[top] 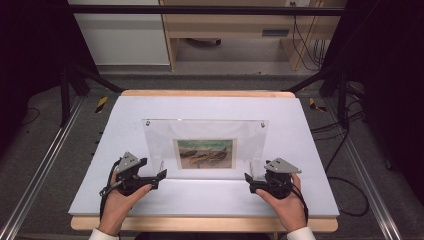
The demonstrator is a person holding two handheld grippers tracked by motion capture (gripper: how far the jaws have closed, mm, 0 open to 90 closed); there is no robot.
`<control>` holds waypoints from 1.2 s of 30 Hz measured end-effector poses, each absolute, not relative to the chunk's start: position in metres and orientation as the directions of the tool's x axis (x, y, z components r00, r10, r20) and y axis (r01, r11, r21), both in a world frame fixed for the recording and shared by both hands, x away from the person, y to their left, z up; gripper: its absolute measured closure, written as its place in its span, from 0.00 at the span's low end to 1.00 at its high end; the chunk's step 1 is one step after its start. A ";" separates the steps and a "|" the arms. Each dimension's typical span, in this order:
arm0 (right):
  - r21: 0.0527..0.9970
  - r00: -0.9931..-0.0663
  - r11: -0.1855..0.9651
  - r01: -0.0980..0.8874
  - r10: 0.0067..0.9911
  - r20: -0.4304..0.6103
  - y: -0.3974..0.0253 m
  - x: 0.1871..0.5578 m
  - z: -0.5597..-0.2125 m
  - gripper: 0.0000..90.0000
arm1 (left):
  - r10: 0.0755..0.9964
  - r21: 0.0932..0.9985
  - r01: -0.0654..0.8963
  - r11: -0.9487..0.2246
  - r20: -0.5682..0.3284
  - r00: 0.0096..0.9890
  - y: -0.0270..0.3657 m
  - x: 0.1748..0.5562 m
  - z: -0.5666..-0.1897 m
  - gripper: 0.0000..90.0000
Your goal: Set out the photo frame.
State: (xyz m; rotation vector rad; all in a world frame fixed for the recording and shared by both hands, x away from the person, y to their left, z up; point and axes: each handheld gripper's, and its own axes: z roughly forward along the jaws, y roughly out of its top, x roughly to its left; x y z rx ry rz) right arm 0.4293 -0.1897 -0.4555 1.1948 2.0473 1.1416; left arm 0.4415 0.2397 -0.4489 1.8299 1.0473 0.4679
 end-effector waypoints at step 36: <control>0.892 -0.454 0.230 0.389 0.890 -0.031 -0.210 0.406 -0.441 0.07 | 0.832 0.907 0.380 -0.181 -0.065 0.551 0.257 0.428 -0.438 0.06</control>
